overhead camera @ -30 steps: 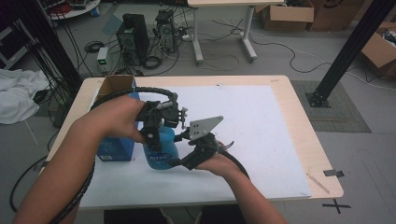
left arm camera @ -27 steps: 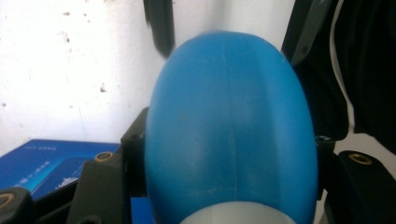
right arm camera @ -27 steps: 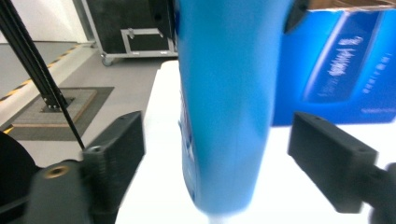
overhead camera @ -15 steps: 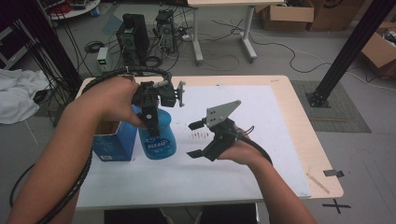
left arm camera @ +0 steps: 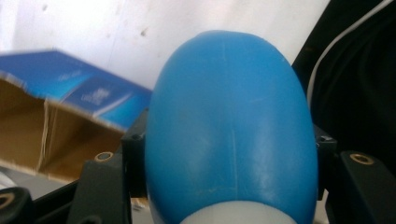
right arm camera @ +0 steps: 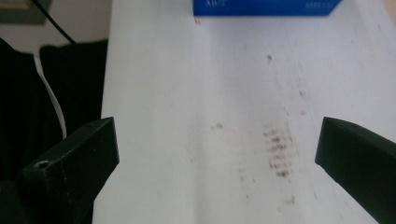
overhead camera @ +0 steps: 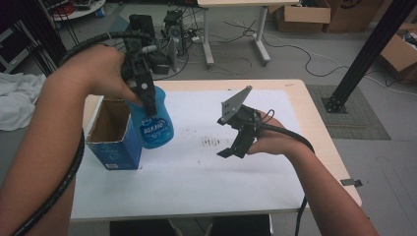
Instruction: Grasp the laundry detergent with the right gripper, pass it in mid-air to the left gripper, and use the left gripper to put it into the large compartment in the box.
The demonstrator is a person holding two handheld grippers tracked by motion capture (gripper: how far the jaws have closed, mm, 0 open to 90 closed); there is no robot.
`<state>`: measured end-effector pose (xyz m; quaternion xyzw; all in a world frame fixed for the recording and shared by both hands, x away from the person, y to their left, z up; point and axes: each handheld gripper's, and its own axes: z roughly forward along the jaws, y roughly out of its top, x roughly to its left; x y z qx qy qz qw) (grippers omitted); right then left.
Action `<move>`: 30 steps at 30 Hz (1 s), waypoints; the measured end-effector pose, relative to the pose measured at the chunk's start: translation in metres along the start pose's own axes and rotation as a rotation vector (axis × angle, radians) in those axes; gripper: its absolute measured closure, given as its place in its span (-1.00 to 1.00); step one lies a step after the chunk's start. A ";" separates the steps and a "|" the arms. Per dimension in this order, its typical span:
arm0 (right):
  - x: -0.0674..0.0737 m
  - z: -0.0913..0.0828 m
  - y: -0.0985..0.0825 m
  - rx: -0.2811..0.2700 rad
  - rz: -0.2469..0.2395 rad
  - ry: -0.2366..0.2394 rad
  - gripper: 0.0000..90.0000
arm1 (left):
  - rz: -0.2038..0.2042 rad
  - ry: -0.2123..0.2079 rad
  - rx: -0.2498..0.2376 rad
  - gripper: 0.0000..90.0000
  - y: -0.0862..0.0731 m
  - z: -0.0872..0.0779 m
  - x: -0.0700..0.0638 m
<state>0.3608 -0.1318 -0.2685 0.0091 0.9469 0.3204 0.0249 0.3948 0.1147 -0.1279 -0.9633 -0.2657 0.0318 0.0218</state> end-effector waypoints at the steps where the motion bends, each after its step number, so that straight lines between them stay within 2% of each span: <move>1: -0.001 0.000 0.001 0.027 -0.002 0.000 -1.00 | -0.024 -0.004 -0.006 -0.13 -0.002 -0.003 0.003; 5: -0.002 0.000 0.004 0.118 -0.012 0.009 -1.00 | -0.167 -0.025 -0.027 -0.13 -0.013 -0.020 0.020; 8: -0.002 0.003 0.006 0.181 -0.016 0.023 -1.00 | -0.304 -0.039 -0.045 -0.13 -0.024 -0.031 0.034; 9: -0.002 0.004 0.006 0.194 -0.020 0.030 -1.00 | -0.368 -0.038 -0.057 -0.13 -0.029 -0.034 0.038; 10: -0.002 0.006 0.006 0.209 -0.026 0.028 -1.00 | -0.396 -0.038 -0.053 -0.13 -0.031 -0.036 0.041; 12: -0.002 0.007 0.006 0.216 -0.026 0.035 -1.00 | -0.461 -0.043 -0.053 -0.13 -0.039 -0.040 0.048; 15: -0.003 0.008 0.006 0.223 -0.022 0.036 -1.00 | -0.583 -0.059 -0.054 -0.13 -0.052 -0.046 0.060; 20: -0.004 0.010 0.004 0.236 -0.023 0.040 -1.00 | -0.745 -0.038 -0.067 -0.13 -0.069 -0.051 0.072; 22: -0.005 0.011 0.003 0.246 -0.021 0.044 -1.00 | -0.797 -0.028 -0.063 -0.13 -0.074 -0.049 0.075; 26: -0.006 0.011 0.002 0.255 -0.019 0.042 -1.00 | -0.875 -0.004 -0.055 -0.13 -0.084 -0.046 0.083; 30: -0.006 0.012 0.001 0.262 -0.017 0.040 -1.00 | -0.920 0.018 -0.055 -0.13 -0.091 -0.036 0.091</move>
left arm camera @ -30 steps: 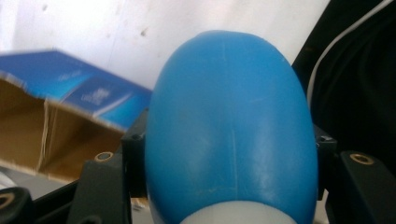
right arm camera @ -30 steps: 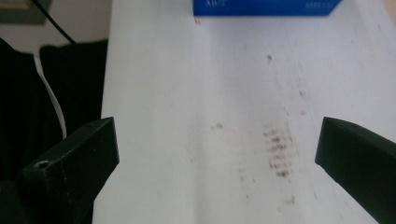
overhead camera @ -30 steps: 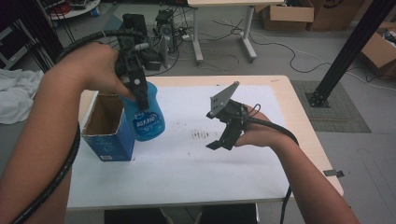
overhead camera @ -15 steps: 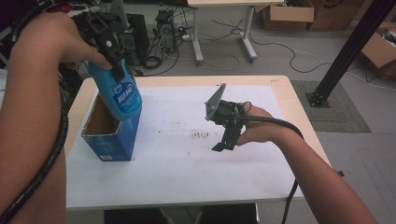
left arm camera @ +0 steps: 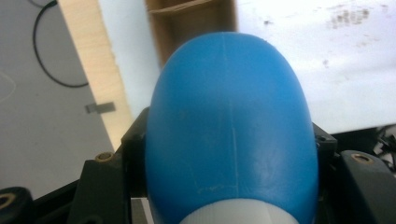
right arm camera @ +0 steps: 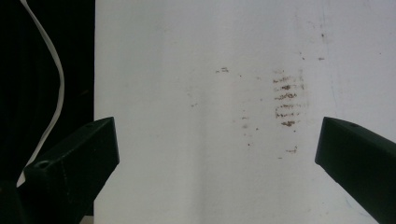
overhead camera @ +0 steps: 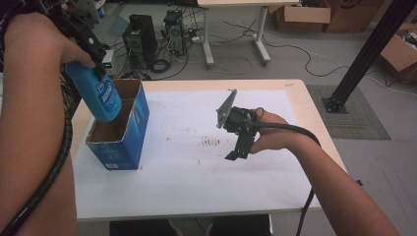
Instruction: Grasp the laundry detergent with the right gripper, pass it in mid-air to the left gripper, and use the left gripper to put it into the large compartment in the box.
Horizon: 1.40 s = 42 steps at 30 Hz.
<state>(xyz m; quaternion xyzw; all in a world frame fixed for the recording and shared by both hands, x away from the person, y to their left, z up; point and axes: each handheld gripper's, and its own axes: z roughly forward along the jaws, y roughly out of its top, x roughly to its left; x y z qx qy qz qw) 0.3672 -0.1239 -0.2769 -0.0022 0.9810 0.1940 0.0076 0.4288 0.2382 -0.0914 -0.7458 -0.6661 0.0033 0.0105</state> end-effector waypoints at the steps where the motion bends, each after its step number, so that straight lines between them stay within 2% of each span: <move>1: 0.000 0.000 0.000 -0.001 0.001 -0.002 -1.00 | 0.003 0.004 0.000 -0.13 0.001 0.003 0.002; 9: -0.001 0.007 0.001 0.011 0.000 0.007 -1.00 | 0.006 -0.007 0.005 -0.13 0.003 0.038 0.007; 13: -0.001 0.009 0.000 0.013 0.001 0.006 -1.00 | 0.006 -0.026 0.000 -0.13 0.005 0.060 0.008; 14: -0.001 0.009 0.000 0.011 0.005 0.005 -1.00 | 0.010 -0.023 -0.007 -0.13 0.005 0.064 0.008; 17: 0.000 0.009 0.000 0.010 0.006 0.005 -1.00 | 0.002 -0.001 0.015 -0.13 0.006 0.083 0.009; 23: 0.000 0.010 -0.002 0.012 0.008 0.007 -1.00 | -0.017 -0.017 0.020 -0.13 0.007 0.117 0.012; 28: 0.000 0.010 -0.003 0.009 0.008 0.009 -1.00 | -0.010 -0.002 0.016 -0.13 0.008 0.143 0.008; 38: 0.001 0.011 -0.006 0.005 0.015 0.005 -1.00 | -0.002 -0.007 0.030 -0.13 0.012 0.179 0.007; 42: 0.001 0.011 -0.009 0.007 0.022 0.006 -1.00 | -0.004 -0.004 0.034 -0.13 0.012 0.187 0.007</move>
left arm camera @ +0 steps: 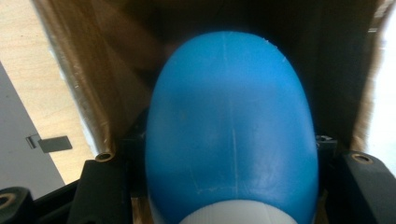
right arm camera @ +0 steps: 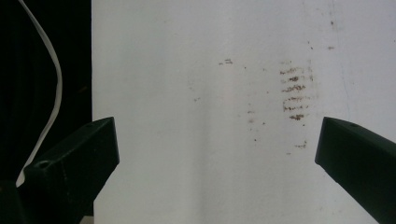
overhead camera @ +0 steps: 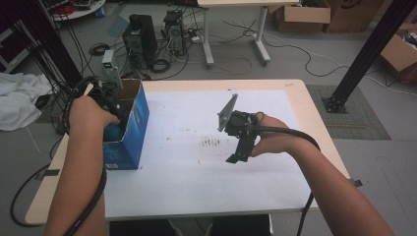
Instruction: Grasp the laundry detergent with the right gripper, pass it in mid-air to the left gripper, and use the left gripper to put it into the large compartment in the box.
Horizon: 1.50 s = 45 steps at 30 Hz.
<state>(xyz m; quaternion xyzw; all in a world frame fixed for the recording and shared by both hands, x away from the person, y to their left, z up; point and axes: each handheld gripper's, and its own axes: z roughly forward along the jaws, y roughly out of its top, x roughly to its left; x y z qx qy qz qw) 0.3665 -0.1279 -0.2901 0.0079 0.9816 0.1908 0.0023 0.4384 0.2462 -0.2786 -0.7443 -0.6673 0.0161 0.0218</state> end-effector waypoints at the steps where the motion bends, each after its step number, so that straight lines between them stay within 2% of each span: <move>1: 0.000 0.000 0.000 0.002 0.000 -0.001 -1.00 | -0.002 -0.001 0.008 -0.13 0.000 0.002 0.000; 9: 0.000 -0.001 -0.003 -0.003 0.005 -0.003 -1.00 | 0.003 -0.012 0.006 -0.13 0.002 0.011 0.001; 13: 0.000 -0.001 -0.004 -0.031 0.013 0.017 -1.00 | 0.008 -0.011 0.007 -0.13 0.002 0.012 0.000; 18: 0.001 -0.002 -0.005 -0.024 0.016 0.010 -1.00 | 0.003 -0.004 -0.004 -0.14 0.004 0.013 -0.003; 20: 0.002 -0.002 -0.005 -0.025 0.017 0.012 -1.00 | 0.005 -0.007 0.004 -0.14 0.004 0.012 -0.003; 28: 0.001 -0.002 -0.006 -0.021 0.020 0.009 -1.00 | 0.006 -0.017 -0.016 -0.15 0.002 0.012 0.000; 35: 0.003 -0.001 -0.003 -0.018 0.014 0.015 -1.00 | 0.000 0.005 -0.039 -0.19 0.000 0.009 0.001; 45: 0.003 0.000 -0.002 -0.020 0.010 0.018 -1.00 | -0.024 -0.026 -0.027 -0.31 -0.003 0.007 0.002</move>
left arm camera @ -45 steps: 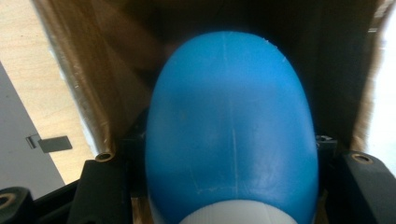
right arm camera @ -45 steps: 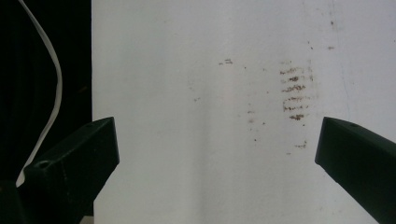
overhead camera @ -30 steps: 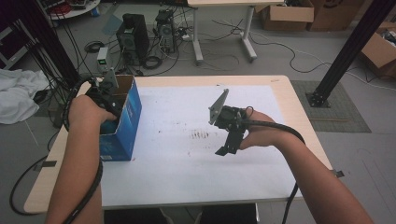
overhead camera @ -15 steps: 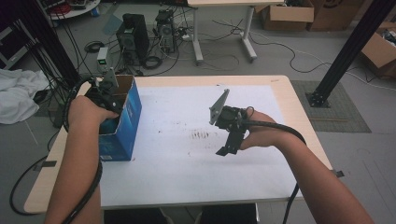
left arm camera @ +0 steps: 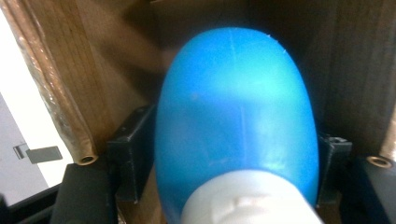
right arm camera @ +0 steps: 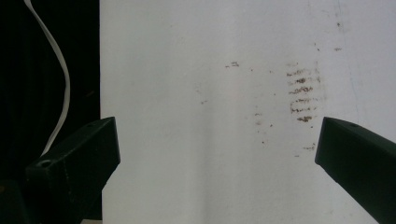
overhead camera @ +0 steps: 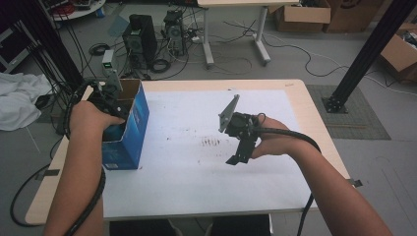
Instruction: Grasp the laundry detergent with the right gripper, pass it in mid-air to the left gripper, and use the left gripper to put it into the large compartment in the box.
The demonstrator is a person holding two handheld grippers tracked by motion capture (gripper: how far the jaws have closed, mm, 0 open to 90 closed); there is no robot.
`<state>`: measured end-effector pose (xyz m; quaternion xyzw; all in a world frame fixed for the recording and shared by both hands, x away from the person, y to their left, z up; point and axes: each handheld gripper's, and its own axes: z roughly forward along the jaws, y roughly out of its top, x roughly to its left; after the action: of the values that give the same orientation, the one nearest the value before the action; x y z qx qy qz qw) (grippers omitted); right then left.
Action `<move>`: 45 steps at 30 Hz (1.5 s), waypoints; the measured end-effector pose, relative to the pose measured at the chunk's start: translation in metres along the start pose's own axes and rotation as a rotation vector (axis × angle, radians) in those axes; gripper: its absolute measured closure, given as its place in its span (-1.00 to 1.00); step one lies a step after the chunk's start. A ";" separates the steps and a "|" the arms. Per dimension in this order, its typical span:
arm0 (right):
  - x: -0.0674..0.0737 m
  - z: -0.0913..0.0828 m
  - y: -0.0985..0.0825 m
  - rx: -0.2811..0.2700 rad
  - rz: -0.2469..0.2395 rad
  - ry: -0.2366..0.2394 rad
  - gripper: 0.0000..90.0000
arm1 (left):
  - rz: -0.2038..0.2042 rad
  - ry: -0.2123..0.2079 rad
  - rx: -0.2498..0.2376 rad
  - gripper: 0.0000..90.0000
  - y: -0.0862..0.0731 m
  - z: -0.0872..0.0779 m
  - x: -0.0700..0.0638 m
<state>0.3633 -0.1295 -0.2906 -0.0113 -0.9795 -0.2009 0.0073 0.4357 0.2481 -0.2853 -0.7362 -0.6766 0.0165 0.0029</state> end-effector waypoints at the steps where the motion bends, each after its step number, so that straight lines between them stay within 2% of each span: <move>1: 0.000 0.000 0.000 -0.002 0.001 0.003 -1.00 | -0.003 -0.001 0.002 -0.33 0.000 -0.001 0.000; 12: 0.002 0.000 0.000 -0.006 -0.002 0.001 -1.00 | -0.005 0.017 0.011 -0.37 -0.003 -0.007 -0.003; 21: 0.003 -0.002 0.000 -0.012 -0.004 0.000 -1.00 | 0.001 0.037 -0.005 -0.38 -0.005 -0.017 -0.005; 28: 0.003 -0.003 0.001 -0.017 -0.008 -0.002 -1.00 | -0.005 0.059 -0.017 -0.49 -0.009 -0.027 -0.006; 40: 0.004 -0.003 0.003 -0.016 -0.011 -0.005 -1.00 | 0.010 0.050 -0.044 -0.57 -0.013 -0.042 -0.008; 45: 0.005 -0.005 0.003 -0.017 -0.010 -0.006 -1.00 | 0.011 0.063 -0.048 -0.62 -0.014 -0.048 -0.009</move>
<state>0.3586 -0.1283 -0.2843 -0.0071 -0.9778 -0.2092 0.0033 0.4221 0.2409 -0.2366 -0.7398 -0.6724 -0.0229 0.0065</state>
